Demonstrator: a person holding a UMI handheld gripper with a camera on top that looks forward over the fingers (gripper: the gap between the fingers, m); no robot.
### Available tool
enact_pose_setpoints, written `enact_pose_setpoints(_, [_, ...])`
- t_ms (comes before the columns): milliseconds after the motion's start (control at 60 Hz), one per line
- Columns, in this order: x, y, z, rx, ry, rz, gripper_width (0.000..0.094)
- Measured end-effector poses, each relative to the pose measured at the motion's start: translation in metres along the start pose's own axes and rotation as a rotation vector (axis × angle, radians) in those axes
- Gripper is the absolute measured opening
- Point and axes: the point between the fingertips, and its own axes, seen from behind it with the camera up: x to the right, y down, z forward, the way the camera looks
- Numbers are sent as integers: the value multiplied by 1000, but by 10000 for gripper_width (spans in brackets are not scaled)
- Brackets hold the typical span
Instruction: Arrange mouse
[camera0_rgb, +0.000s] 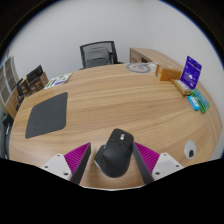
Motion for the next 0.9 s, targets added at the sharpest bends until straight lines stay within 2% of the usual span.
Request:
enact_pose_setpoints(283, [-11,-10,19,-9,-18,-40,867])
enact_pose_setpoints(383, [-13,-10,22,-9,-24,-43,836])
enact_pose_setpoints(483, [-9,-11,23,1,-24,-31,715])
enact_pose_setpoints(517, [-6,-11,25,5,-16,-27,654])
enact_pose_setpoints(533, [-3,-11,26,6,-8,-28,574])
enact_pose_setpoints(550, [-2,-12,26,10,-6,-27,536])
enact_pose_setpoints(667, [-3,-13,27,29,-18,-39,475])
enact_pose_setpoints(817, [-1,-16,26,43,-6,-15,295])
enact_pose_setpoints(900, [1,-15,23,37,9,-15,279])
